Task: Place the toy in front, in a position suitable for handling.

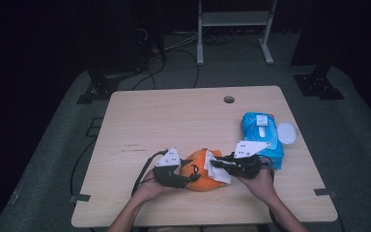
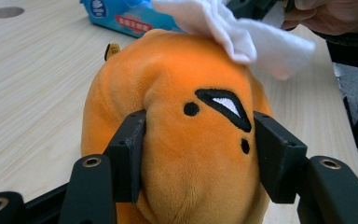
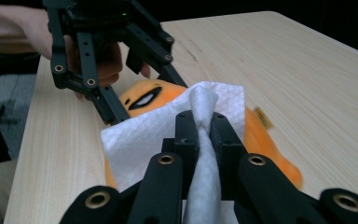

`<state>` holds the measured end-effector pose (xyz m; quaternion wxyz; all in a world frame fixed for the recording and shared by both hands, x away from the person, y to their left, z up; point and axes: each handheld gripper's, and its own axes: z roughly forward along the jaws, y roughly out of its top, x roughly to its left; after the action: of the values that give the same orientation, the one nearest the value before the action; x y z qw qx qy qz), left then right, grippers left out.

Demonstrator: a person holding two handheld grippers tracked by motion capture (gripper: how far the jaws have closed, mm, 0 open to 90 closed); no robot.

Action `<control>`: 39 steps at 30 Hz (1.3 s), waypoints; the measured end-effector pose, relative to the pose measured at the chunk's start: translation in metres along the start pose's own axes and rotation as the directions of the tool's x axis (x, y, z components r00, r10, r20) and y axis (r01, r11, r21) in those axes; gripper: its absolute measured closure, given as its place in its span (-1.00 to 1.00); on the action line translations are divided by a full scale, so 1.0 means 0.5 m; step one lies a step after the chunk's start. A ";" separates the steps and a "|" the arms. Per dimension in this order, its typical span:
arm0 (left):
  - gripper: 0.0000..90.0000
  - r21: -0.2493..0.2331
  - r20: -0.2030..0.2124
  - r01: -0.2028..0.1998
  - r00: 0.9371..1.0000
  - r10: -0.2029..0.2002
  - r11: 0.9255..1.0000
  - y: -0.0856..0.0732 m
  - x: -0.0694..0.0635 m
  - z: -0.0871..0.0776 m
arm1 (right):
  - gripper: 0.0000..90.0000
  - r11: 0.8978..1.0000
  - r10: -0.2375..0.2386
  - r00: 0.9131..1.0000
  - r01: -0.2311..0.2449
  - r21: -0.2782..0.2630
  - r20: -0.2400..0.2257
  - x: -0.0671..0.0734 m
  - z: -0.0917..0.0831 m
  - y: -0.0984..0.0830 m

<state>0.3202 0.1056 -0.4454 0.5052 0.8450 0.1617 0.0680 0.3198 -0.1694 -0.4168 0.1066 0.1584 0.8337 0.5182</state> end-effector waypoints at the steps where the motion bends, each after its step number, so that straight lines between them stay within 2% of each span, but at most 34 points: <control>1: -0.07 0.002 0.001 -0.005 1.000 0.005 1.000 0.000 -0.001 0.000 | 0.83 1.000 -0.013 1.000 0.013 0.006 0.003 0.003 0.002 0.001; 2: -0.07 0.002 0.004 -0.007 1.000 0.007 1.000 0.000 -0.001 -0.001 | 0.83 1.000 -0.019 1.000 0.018 0.012 0.007 0.005 0.004 0.000; 5: -0.07 0.002 0.012 -0.001 1.000 0.001 1.000 -0.002 0.002 -0.004 | 0.83 0.999 0.032 0.999 -0.033 0.013 0.006 -0.015 -0.003 -0.018; 7: -0.07 0.003 0.016 -0.002 1.000 0.002 1.000 -0.003 0.004 -0.006 | 0.83 0.998 0.056 0.998 -0.057 0.028 0.043 -0.032 -0.011 -0.033; 9: -0.07 0.006 0.018 -0.007 1.000 0.007 1.000 -0.004 0.005 -0.008 | 0.83 0.994 0.097 0.993 -0.099 0.037 0.061 -0.045 -0.020 -0.046; 11: -0.07 0.007 0.014 -0.012 1.000 0.012 1.000 -0.004 0.005 -0.006 | 0.83 0.992 0.117 0.991 -0.120 0.038 0.067 -0.047 -0.024 -0.052; 12: -0.07 0.010 0.011 -0.014 1.000 0.014 1.000 -0.004 0.005 -0.006 | 0.83 0.992 0.118 0.991 -0.120 0.029 0.062 -0.045 -0.024 -0.050; 14: -0.07 0.008 0.011 -0.010 1.000 0.010 1.000 -0.005 0.006 -0.005 | 0.83 0.996 0.090 0.994 -0.091 0.013 0.056 -0.033 -0.021 -0.038; 17: -0.11 0.006 0.012 -0.008 1.000 0.008 1.000 -0.004 0.006 -0.005 | 0.82 0.997 0.081 0.996 -0.081 -0.006 0.024 -0.015 -0.014 -0.022; 18: -0.17 0.003 0.012 0.001 1.000 -0.001 1.000 -0.003 0.006 -0.004 | 0.82 0.998 0.065 0.998 -0.065 0.005 0.026 -0.008 -0.009 -0.018; 19: -0.29 0.003 0.012 0.017 1.000 -0.017 1.000 -0.001 0.006 -0.004 | 0.83 0.999 0.038 0.998 -0.039 0.021 0.042 -0.002 -0.003 -0.019; 20: -0.42 -0.001 0.017 0.029 0.999 -0.029 1.000 0.002 0.005 -0.005 | 0.83 0.999 0.032 0.998 -0.034 0.033 0.047 -0.001 0.001 -0.021; 23: -0.68 -0.015 0.016 0.068 0.998 -0.068 0.998 0.014 0.010 -0.011 | 0.83 0.998 0.048 0.998 -0.049 0.036 0.036 -0.004 0.005 -0.028; 26: -0.76 -0.015 -0.025 0.112 0.993 -0.113 0.994 0.020 0.021 -0.015 | 0.83 0.998 0.037 0.999 -0.038 0.044 0.024 -0.002 0.003 -0.030; 28: -0.76 -0.008 -0.013 0.150 0.989 -0.150 0.989 0.014 0.029 -0.009 | 0.83 0.999 0.029 1.000 -0.029 0.046 0.006 0.000 0.005 -0.031; 29: -0.72 -0.009 -0.008 0.155 0.988 -0.155 0.988 0.012 0.028 -0.008 | 0.83 0.998 0.032 1.000 -0.032 0.046 -0.001 0.001 0.006 -0.033; 32: -0.48 0.004 -0.022 0.095 0.995 -0.095 0.995 0.015 0.017 -0.007 | 0.83 0.998 0.051 0.999 -0.051 0.047 0.000 -0.001 0.002 -0.033; 34: -0.33 0.008 -0.032 0.048 0.998 -0.048 0.999 0.016 0.009 -0.006 | 0.83 0.999 0.037 0.999 -0.037 0.035 0.010 0.004 -0.003 -0.024; 35: -0.29 0.009 -0.029 0.031 0.999 -0.030 0.999 0.016 0.005 -0.005 | 0.83 0.999 0.032 0.999 -0.032 0.018 0.006 0.009 -0.005 -0.017; 37: -0.24 0.010 -0.023 -0.029 0.999 0.029 1.000 0.019 -0.010 0.000 | 0.83 1.000 0.014 1.000 -0.014 -0.015 0.006 0.019 -0.005 -0.002; 39: -0.22 0.020 -0.036 -0.075 0.997 0.075 0.997 0.023 -0.023 0.001 | 0.83 1.000 -0.017 1.000 0.018 -0.009 0.024 0.029 0.004 0.009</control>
<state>0.3121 0.0962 -0.4352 0.4914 0.8537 0.1397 0.1007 0.3078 -0.1605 -0.4135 0.1219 0.1569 0.8312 0.5192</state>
